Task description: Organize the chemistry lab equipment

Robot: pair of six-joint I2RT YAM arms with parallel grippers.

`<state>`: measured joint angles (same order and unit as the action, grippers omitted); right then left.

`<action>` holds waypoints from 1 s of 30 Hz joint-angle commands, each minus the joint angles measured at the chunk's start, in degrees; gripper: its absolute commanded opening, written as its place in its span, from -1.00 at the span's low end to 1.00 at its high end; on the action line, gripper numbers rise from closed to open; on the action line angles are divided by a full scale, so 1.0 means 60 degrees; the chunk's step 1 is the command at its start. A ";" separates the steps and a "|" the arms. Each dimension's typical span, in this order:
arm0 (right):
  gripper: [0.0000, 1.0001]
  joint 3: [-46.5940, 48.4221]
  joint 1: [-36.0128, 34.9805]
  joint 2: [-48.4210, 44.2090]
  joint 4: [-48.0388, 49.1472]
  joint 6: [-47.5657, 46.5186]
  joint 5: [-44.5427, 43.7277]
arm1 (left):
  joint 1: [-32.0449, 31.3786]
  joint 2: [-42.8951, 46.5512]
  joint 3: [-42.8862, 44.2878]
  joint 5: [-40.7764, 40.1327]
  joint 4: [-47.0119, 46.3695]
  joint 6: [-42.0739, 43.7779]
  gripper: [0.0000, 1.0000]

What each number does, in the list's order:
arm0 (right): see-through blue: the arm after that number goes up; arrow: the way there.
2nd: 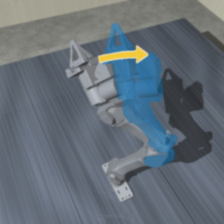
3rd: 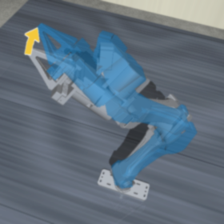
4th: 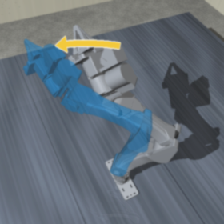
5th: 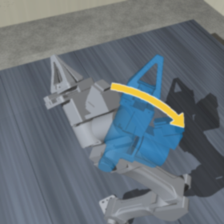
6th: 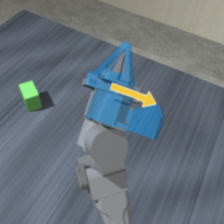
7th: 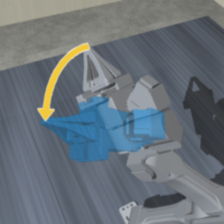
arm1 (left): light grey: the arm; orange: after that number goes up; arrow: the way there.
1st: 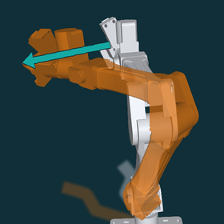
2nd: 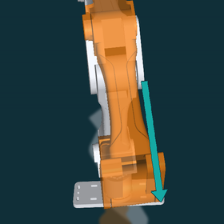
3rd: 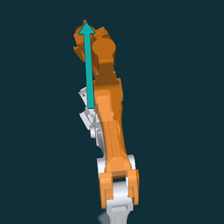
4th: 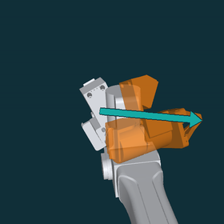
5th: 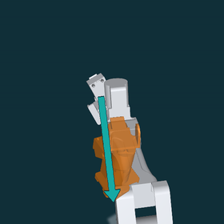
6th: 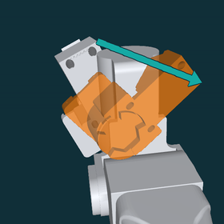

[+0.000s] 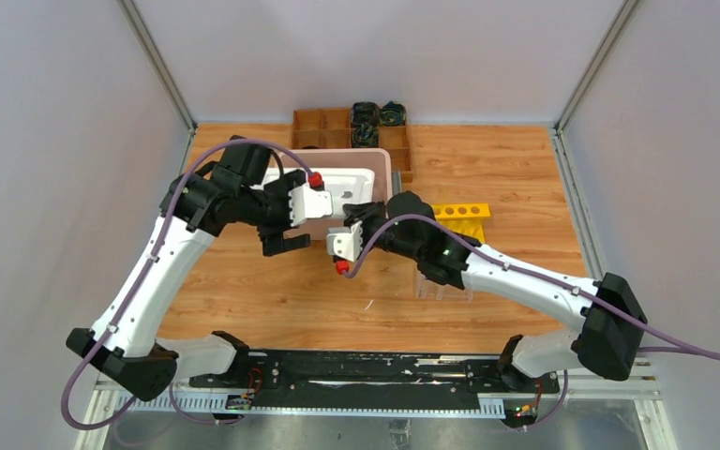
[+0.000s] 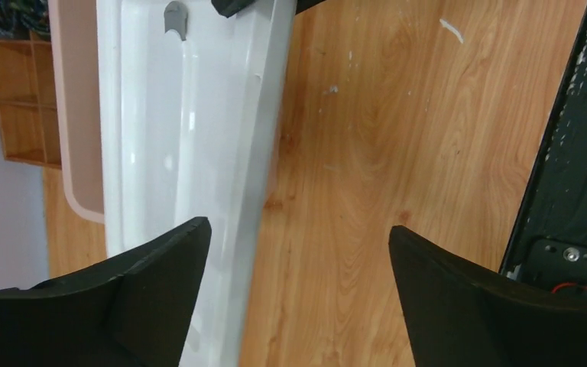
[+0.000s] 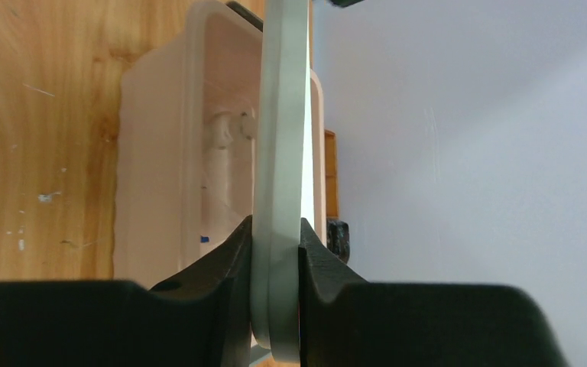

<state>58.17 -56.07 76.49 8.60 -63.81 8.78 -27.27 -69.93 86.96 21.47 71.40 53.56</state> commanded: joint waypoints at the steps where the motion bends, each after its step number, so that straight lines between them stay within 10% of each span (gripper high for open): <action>1: -1.00 0.0246 0.0075 -0.0121 0.1360 0.0146 -0.0853 | -0.0099 0.0167 0.0835 -0.0102 -0.0338 -0.0573 0.99; 12: -1.00 0.2445 0.0836 -0.0843 -0.0334 0.4105 -0.1451 | 0.0799 0.1632 0.1645 -0.2512 -0.5418 -0.4130 1.00; 21: -1.00 0.6146 0.2561 0.0164 -0.4788 1.0997 0.0003 | 0.2733 -0.0435 0.4444 -0.1193 -0.2696 -0.5860 1.00; 30: -1.00 0.6838 0.3766 0.0760 -0.5599 1.4421 0.3332 | 0.3026 -0.0349 0.3204 -0.1553 -0.2554 -0.5038 1.00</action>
<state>97.08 -38.92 80.16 -21.50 8.16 15.49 -10.00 -74.13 107.57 11.46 54.65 21.39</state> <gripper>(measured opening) 0.245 0.996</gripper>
